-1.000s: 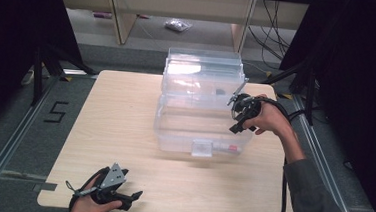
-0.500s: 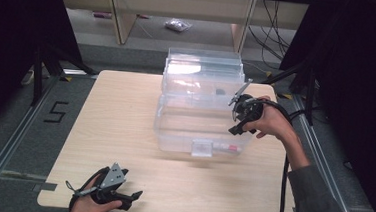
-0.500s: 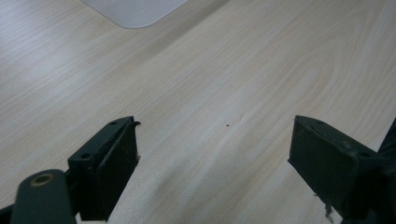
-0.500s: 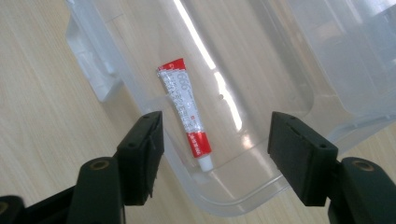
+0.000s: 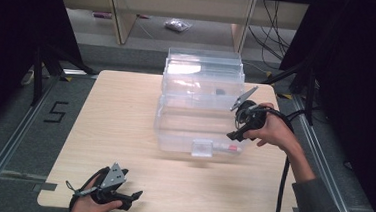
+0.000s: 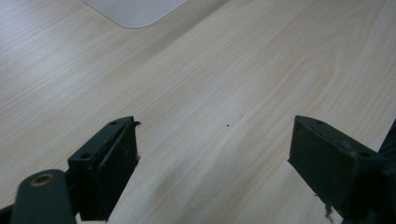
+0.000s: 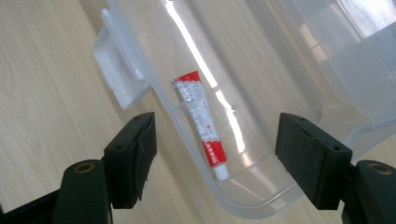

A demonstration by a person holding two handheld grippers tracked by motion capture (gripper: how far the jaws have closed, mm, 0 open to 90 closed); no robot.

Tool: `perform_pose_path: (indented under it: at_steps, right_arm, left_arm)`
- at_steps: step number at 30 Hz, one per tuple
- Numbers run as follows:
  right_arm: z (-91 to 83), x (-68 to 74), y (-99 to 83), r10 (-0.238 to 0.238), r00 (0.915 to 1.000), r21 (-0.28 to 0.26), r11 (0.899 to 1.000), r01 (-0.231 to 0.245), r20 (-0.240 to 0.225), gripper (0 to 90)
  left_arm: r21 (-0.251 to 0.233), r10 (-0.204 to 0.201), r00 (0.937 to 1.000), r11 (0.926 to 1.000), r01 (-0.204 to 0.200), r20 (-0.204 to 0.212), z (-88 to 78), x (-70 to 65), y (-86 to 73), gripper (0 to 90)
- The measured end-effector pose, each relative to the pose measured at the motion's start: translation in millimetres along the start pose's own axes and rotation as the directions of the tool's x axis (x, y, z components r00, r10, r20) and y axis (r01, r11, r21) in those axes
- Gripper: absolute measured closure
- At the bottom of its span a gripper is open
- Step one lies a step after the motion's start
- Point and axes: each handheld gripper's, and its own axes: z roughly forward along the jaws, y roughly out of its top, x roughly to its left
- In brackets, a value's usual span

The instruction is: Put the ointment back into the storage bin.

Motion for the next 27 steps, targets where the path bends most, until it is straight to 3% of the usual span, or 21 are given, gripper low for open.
perform_pose_path:
  at_steps: [5, 10, 13, 16, 17, 18, 19, 20, 27]
  right_arm:
    - [-1.3, 5.2, -3.3, 0.011, 0.9999, -0.009, 1.0, -0.01, 0.006, 29.6]
    - [-2.4, 6.7, -5.0, -0.059, 0.9982, -0.04, 0.997, 0.06, 0.008, 29.3]
    - [-1.4, 7.0, -6.4, -0.086, 0.9962, -0.05, 0.995, 0.086, 0.014, 29.1]
    - [-0.3, 11.2, -8.9, -0.076, 0.9971, -0.045, 0.996, 0.077, 0.003, 29.0]
    - [0.6, 10.2, -8.8, -0.107, 0.9943, -0.061, 0.992, 0.106, 0.001, 28.9]
    - [0.6, 11.7, -9.4, -0.105, 0.9945, -0.064, 0.992, 0.105, 0.002, 28.6]
    - [-0.9, 17.7, -10.6, -0.051, 0.9987, -0.04, 0.998, 0.051, -0.001, 28.3]
    - [-1.3, 20.9, -11.3, -0.031, 0.9995, -0.03, 0.999, 0.031, 0.0, 27.9]
    - [-1.5, 28.4, -13.3, -0.046, 0.9989, -0.055, 0.997, 0.045, -0.004, 26.8]
  left_arm:
    - [0.004, 0.005, 1.0, 1.0, -0.005, -0.002, -0.1, 0.4, 0.0, 15.1]
    - [0.003, -0.001, 1.0, 1.0, 0.001, 0.007, -0.6, -0.4, 0.1, 15.1]
    - [0.003, 0.002, 1.0, 1.0, -0.002, -0.001, -0.1, 0.1, -0.1, 15.1]
    - [0.009, 0.009, 1.0, 0.9999, -0.009, 0.001, -0.5, 0.4, 0.0, 15.1]
    - [0.006, 0.004, 1.0, 1.0, -0.004, -0.002, 0.0, 0.4, -0.1, 15.1]
    - [0.008, 0.007, 1.0, 0.9999, -0.007, -0.001, -0.2, 0.5, 0.0, 15.1]
    - [0.008, 0.008, 1.0, 0.9999, -0.008, -0.001, -0.1, 0.5, 0.0, 15.1]
    - [0.007, 0.005, 1.0, 1.0, -0.005, -0.002, -0.1, 0.3, 0.0, 15.1]
    - [-0.009, -0.016, 0.9999, 0.9998, 0.016, 0.006, 0.3, -1.7, 0.1, 15.1]
